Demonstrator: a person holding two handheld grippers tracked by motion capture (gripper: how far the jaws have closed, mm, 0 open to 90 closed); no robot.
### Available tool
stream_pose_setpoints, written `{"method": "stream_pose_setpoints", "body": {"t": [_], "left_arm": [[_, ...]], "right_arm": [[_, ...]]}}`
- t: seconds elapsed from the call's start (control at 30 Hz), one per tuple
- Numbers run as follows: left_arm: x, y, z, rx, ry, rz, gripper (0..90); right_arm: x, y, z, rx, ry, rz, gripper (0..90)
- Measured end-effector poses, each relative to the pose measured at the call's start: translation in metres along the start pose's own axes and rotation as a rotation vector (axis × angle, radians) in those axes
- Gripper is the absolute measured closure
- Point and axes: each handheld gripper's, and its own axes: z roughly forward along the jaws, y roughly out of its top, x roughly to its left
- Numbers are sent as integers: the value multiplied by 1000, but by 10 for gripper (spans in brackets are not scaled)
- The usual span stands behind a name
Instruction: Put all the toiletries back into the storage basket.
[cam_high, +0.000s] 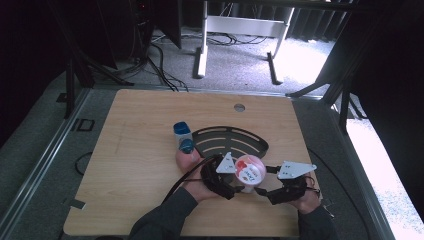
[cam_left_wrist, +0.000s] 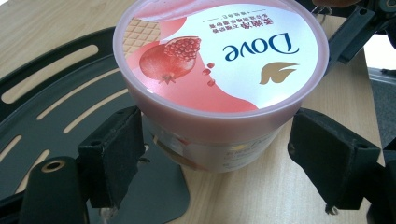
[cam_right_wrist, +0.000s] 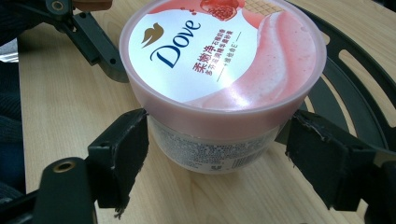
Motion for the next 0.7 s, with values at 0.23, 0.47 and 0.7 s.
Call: {"method": "stream_pose_setpoints", "body": {"t": [0.23,0.47,0.7], "left_arm": [[4,1,1,5,10,-5,186],[10,4,3,16,27,-14,186],[14,7,5,18,40,-18,185]], "right_arm": [[-5,3,2,4,3,-6,207],[-14,5,8,4,9,-1,197],[-20,7,10,1,2,1,187]]}}
